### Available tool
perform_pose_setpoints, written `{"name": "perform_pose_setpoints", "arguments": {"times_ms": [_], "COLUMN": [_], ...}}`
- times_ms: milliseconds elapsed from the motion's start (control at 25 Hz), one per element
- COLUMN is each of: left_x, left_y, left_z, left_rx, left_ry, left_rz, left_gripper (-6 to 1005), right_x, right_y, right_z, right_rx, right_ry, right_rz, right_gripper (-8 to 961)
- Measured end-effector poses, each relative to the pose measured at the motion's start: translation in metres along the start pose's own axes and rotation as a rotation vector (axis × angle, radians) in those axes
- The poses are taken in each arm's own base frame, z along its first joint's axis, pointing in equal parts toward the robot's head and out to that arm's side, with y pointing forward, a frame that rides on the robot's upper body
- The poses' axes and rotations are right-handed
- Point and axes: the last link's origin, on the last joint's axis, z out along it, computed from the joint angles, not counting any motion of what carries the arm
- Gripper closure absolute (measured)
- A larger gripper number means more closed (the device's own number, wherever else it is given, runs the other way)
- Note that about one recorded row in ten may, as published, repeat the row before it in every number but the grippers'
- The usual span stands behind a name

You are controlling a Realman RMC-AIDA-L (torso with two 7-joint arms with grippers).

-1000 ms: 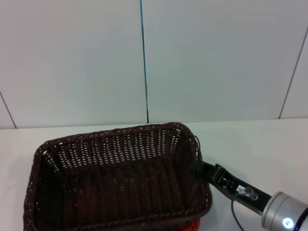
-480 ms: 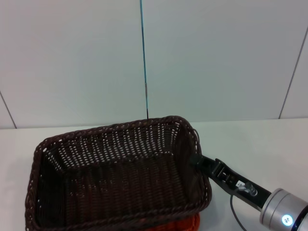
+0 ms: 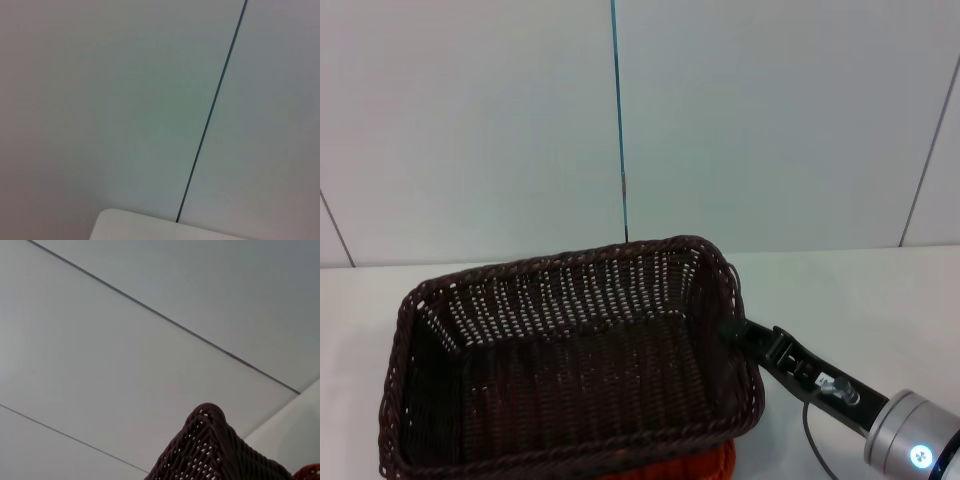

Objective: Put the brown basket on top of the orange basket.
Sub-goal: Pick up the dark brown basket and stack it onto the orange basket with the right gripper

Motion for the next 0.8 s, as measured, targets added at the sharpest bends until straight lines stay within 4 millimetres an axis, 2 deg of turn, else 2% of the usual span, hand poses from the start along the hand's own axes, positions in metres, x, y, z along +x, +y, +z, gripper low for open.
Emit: {"name": "perform_pose_setpoints", "arguments": {"times_ms": [800], "left_x": [-0.001], "left_y": [-0.001], "left_z": [0.001], "left_rx": [0.008], "left_ry": [-0.019], "left_rz": [0.019], "left_gripper": [339], "right_x": [-0.016], "right_y": [0.012], "right_z": [0.009], "right_rx": [-0.057], "right_ry": [-0.036], "right_rz": [-0.02], "right_gripper": [766]}}
